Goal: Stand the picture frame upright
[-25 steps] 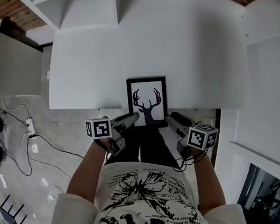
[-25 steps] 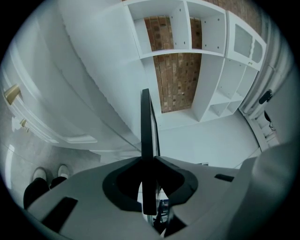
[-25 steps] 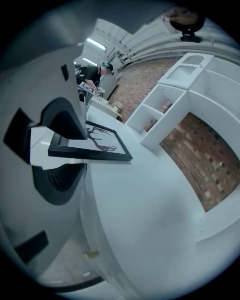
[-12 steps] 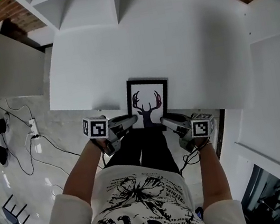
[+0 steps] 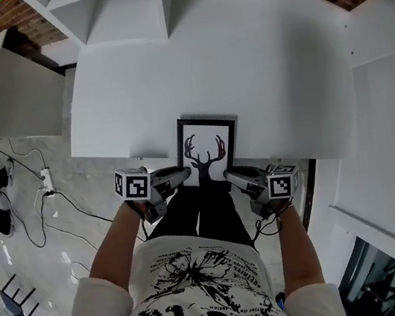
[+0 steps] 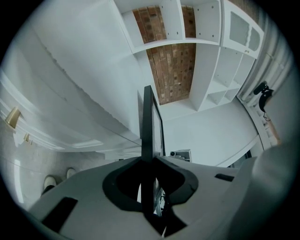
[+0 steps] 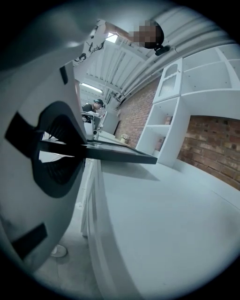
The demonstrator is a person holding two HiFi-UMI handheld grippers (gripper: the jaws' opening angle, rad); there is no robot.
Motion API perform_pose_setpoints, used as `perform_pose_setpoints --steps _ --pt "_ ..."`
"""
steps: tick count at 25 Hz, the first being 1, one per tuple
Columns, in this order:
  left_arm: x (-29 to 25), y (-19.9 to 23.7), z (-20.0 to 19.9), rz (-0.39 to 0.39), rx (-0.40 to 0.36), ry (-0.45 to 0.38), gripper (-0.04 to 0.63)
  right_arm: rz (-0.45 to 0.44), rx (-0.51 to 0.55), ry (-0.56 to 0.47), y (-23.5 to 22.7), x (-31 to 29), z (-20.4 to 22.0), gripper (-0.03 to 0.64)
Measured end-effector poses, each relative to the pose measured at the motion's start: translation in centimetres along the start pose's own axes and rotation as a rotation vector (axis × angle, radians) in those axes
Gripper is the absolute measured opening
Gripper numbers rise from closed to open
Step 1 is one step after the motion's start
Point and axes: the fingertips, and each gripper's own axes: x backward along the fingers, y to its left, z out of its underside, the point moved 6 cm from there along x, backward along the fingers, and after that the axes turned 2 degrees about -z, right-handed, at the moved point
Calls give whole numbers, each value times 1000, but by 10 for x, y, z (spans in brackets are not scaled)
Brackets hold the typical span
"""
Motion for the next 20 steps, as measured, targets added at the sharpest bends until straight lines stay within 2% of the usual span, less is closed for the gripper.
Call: perform_pose_setpoints --steps 4,7,14,20 --pt "10 -4 -3 -6 -32 -39 84 -1 31 -4 15 -1 -1 89" --pt "14 -24 -10 9 -80 -56 84 -34 60 15 31 5 -12 87" --pt "27 -77 -40 38 -201 -131 84 -98 223 64 76 13 -62 83" --pt "21 -123 -75 58 -276 -196 84 -159 338 76 103 28 -116 81"
